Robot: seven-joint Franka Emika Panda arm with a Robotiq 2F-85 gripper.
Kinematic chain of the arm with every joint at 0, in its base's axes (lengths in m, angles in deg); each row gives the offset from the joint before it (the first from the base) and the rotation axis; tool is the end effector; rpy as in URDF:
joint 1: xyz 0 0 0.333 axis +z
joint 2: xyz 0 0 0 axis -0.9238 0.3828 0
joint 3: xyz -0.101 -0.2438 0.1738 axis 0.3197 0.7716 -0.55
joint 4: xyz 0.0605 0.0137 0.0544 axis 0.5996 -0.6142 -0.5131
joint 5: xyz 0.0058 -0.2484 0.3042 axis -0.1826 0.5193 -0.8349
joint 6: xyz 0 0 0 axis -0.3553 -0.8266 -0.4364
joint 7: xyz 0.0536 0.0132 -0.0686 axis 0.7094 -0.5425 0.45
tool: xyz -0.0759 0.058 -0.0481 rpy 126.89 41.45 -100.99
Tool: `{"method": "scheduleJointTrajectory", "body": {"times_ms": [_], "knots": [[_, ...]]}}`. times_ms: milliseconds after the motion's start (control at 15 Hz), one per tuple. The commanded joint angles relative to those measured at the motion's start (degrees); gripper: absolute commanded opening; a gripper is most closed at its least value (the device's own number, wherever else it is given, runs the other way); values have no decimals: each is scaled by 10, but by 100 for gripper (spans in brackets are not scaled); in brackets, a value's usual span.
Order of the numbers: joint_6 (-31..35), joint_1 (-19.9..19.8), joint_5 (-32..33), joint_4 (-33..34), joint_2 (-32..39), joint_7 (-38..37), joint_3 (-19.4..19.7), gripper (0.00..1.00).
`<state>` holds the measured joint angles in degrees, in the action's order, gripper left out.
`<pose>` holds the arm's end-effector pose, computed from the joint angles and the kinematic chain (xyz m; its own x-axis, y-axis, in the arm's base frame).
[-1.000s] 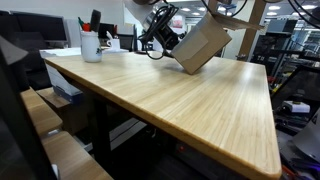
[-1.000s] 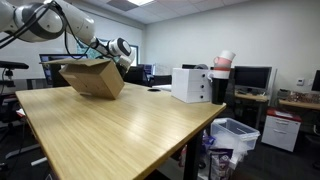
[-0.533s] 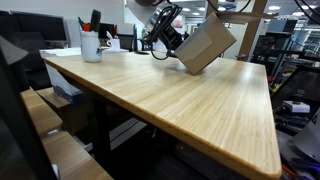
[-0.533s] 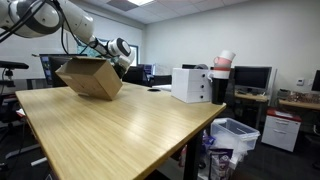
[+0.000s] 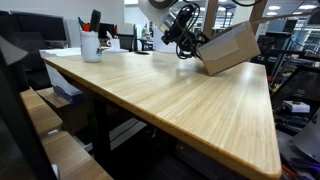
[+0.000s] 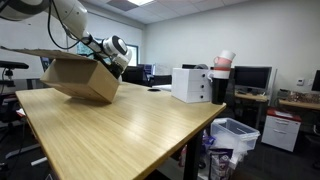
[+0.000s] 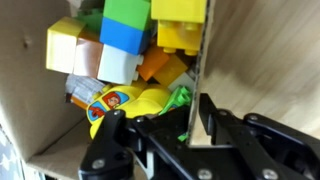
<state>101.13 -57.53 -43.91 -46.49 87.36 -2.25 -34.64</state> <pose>0.5907 0.0398 0.3518 0.3961 -0.9174 0.0385 -0.5606 -0.2084 0.8014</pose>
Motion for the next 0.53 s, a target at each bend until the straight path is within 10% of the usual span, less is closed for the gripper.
{"method": "scheduleJointTrajectory", "body": {"times_ms": [0, 467], "knots": [[37, -12, 19, -123, -76, 46, -9, 21], [44, -15, 28, -207, -107, 53, -13, 3]]}}
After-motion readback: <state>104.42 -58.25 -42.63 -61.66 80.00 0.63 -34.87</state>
